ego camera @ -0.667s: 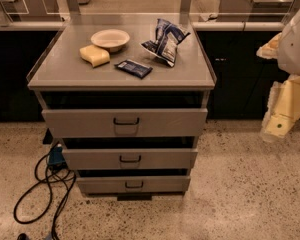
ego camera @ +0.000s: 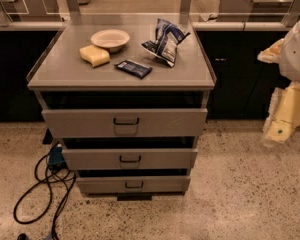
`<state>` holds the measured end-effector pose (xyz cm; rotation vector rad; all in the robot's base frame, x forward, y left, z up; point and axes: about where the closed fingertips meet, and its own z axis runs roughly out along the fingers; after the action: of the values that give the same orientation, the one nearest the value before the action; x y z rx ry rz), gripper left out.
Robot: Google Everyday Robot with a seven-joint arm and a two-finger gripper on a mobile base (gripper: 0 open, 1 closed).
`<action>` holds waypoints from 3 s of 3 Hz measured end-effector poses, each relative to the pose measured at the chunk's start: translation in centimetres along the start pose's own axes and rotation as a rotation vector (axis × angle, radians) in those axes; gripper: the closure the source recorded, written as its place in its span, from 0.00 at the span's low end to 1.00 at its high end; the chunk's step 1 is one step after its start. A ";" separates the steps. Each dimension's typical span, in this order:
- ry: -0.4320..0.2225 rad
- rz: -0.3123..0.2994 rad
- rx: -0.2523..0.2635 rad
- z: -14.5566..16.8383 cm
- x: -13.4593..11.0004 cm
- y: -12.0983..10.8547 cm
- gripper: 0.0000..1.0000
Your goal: Open bottom drawer
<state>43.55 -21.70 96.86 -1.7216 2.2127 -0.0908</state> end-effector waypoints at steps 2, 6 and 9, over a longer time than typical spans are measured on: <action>-0.145 0.023 -0.066 10.5 4.2 4.0 0.00; -0.139 0.341 -0.106 39.4 11.8 9.2 0.00; -0.343 0.450 -0.254 49.1 10.8 12.7 0.00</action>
Offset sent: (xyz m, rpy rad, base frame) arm -0.0193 -0.0284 -0.2237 0.2882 0.0539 0.0396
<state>44.14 -21.09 44.97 -1.1889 2.3488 0.5690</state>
